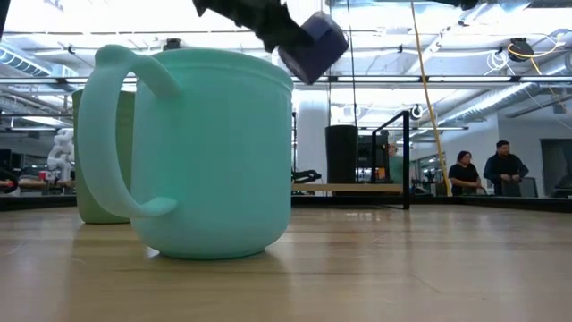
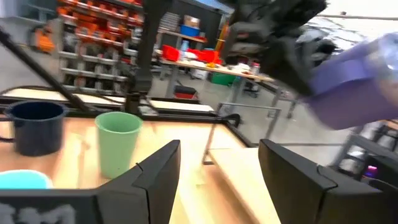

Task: Stack small to large cups/mugs on shelf
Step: Put the purple mug on the shelf

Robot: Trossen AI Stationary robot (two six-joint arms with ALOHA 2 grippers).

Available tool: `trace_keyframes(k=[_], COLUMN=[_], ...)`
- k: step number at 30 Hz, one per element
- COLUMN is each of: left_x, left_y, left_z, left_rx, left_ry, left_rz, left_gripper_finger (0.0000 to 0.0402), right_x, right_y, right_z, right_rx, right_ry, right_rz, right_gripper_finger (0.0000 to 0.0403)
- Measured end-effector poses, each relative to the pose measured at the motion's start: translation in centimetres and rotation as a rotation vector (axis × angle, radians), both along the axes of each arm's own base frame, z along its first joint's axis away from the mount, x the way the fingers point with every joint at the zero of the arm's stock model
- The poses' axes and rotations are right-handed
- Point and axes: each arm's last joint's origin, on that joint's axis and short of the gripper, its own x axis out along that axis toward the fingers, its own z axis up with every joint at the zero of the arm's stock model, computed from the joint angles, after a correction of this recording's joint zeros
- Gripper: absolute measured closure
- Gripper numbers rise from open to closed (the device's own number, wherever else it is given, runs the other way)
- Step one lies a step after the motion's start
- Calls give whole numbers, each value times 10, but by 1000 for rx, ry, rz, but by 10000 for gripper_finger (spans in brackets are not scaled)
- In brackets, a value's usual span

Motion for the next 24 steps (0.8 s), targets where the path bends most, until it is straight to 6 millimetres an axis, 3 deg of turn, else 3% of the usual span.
trace_keyframes(k=[6, 16, 24], left_x=[-4, 14, 29], left_y=[-8, -53, -84], left_z=[-23, -17, -8], left_rx=[-30, 85, 287], left_ry=[105, 25, -72], left_rz=[-141, -207, 40], left_gripper_finger=[394, 394, 394], right_x=[2, 30, 43], right_y=[-9, -39, -53], right_z=[6, -3, 2], right_rx=[-17, 112, 187], right_ry=[-26, -90, -248], right_rz=[-130, -106, -172], right_gripper_finger=[195, 195, 195])
